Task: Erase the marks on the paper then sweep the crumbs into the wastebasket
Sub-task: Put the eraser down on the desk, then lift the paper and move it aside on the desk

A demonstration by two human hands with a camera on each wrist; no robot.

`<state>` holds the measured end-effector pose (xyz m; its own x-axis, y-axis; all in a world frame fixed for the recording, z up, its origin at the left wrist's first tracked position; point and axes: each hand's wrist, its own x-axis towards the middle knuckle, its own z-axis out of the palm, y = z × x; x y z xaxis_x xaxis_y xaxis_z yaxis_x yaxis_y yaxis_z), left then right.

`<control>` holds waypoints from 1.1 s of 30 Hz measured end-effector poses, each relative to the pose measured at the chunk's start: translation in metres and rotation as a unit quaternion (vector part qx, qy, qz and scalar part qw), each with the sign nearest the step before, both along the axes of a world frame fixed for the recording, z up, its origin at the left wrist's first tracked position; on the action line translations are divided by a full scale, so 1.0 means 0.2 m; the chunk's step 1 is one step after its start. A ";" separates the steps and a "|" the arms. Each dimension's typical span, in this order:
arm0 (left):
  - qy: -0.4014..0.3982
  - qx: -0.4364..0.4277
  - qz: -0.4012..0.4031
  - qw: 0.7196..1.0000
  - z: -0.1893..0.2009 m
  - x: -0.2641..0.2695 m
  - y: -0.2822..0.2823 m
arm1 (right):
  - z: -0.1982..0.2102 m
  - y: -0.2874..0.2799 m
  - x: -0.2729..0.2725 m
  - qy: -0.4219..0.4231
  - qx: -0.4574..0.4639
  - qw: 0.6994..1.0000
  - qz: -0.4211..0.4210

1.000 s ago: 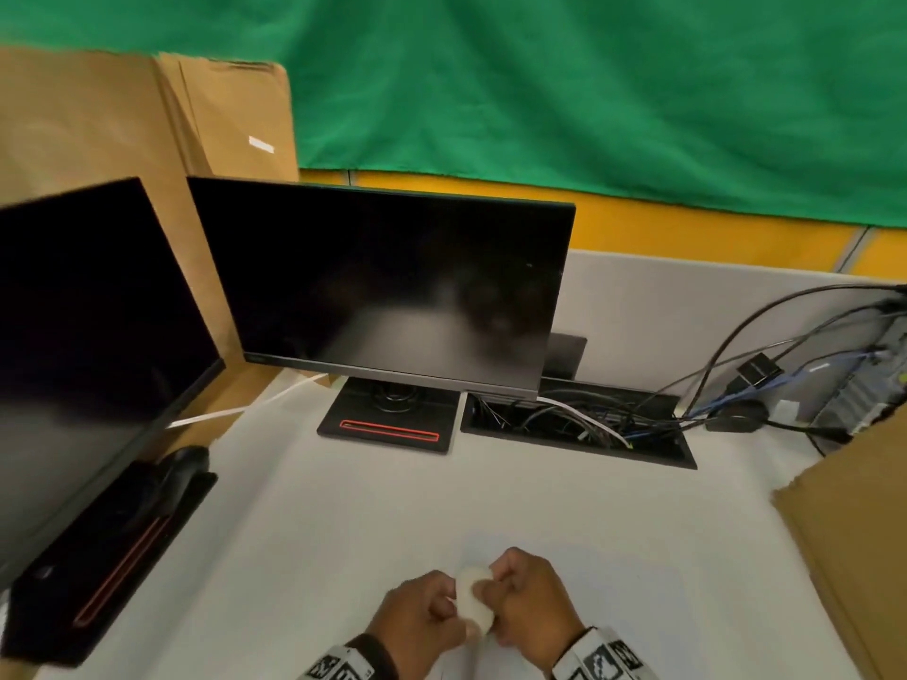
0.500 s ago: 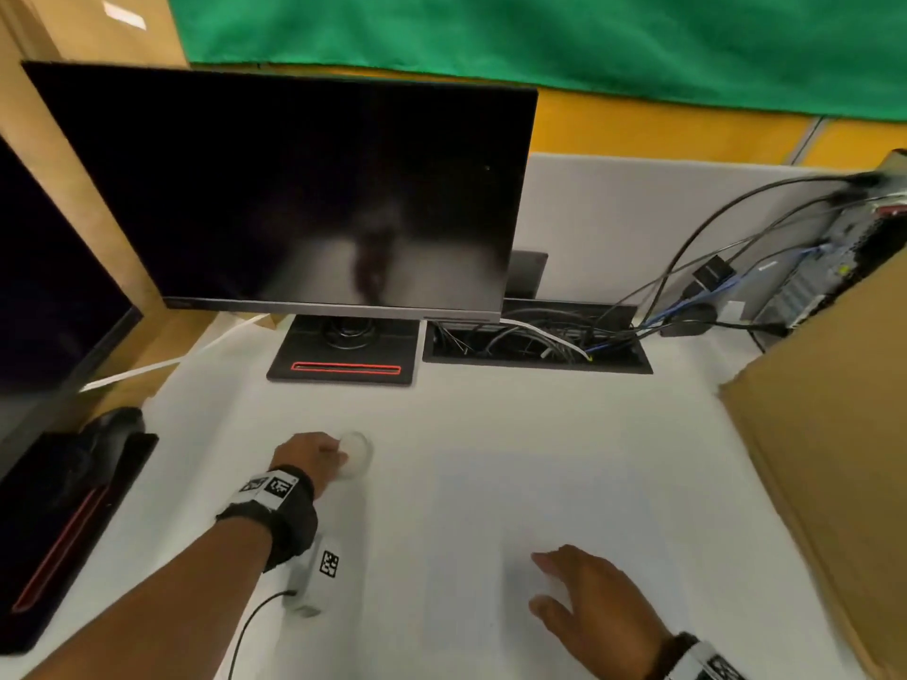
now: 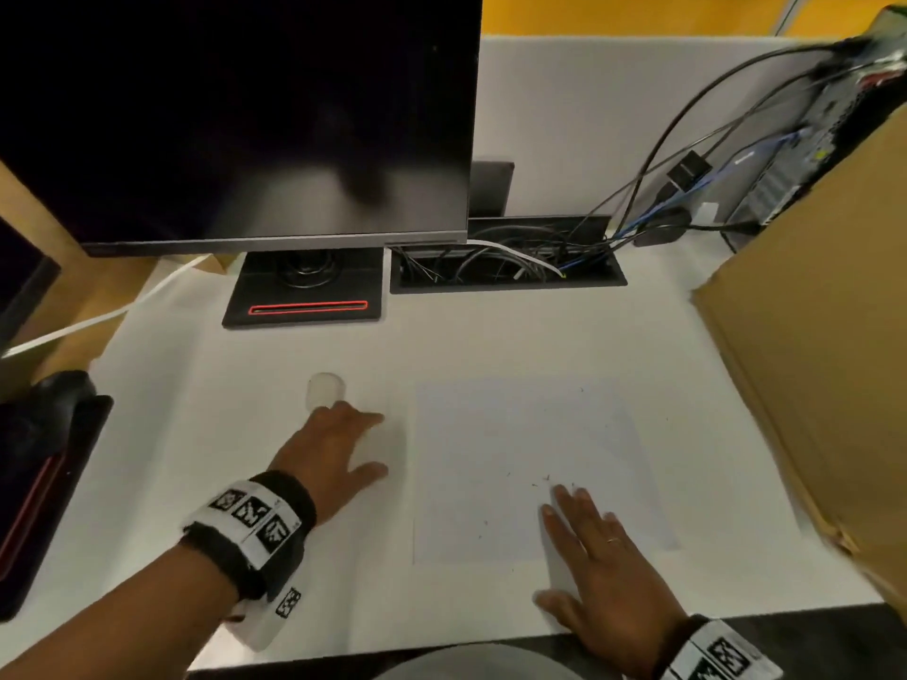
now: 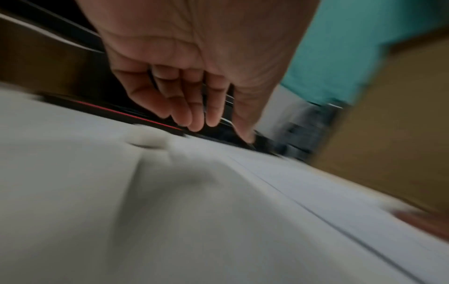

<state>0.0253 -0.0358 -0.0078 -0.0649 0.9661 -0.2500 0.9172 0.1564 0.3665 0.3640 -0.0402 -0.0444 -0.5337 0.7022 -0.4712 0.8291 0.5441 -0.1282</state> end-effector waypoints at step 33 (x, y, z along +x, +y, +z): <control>0.138 -0.154 -0.159 0.965 -0.11 0.19 -0.08 | 0.07 0.11 -0.01 0.025 -0.037 0.991 -0.129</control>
